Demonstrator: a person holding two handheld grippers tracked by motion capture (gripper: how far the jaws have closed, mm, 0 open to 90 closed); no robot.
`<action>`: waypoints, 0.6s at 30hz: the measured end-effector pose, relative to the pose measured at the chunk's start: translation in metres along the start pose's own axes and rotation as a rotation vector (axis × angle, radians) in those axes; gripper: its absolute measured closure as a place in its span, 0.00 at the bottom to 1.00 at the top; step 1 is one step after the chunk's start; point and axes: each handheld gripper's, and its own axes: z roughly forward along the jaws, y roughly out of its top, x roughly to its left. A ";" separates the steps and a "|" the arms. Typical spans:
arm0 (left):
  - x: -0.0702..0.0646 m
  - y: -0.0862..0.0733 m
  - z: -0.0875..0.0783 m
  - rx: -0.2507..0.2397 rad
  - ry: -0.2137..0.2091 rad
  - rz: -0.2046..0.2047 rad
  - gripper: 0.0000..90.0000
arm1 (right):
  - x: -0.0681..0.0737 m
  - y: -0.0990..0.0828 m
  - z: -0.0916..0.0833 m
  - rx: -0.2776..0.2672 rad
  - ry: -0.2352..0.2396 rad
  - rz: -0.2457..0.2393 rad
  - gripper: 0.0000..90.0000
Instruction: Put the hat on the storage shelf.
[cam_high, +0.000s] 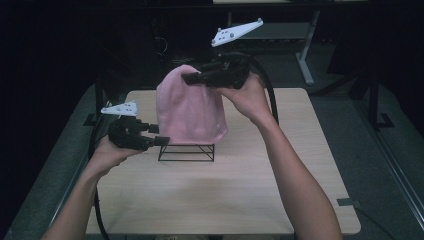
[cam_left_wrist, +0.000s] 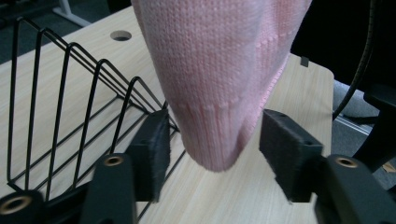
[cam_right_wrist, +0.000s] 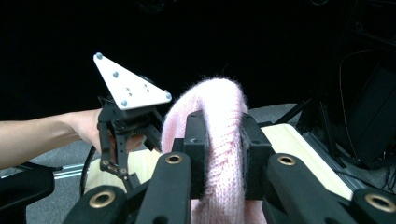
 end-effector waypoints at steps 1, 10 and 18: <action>0.002 0.001 0.001 0.007 0.006 0.010 0.66 | -0.001 0.001 0.002 -0.002 0.002 -0.005 0.85; 0.017 0.007 0.001 0.009 0.059 0.005 0.91 | -0.010 0.003 0.005 -0.001 -0.032 -0.005 0.85; 0.028 0.010 0.005 0.015 0.107 -0.005 0.90 | -0.024 -0.001 0.007 0.006 -0.070 0.007 0.84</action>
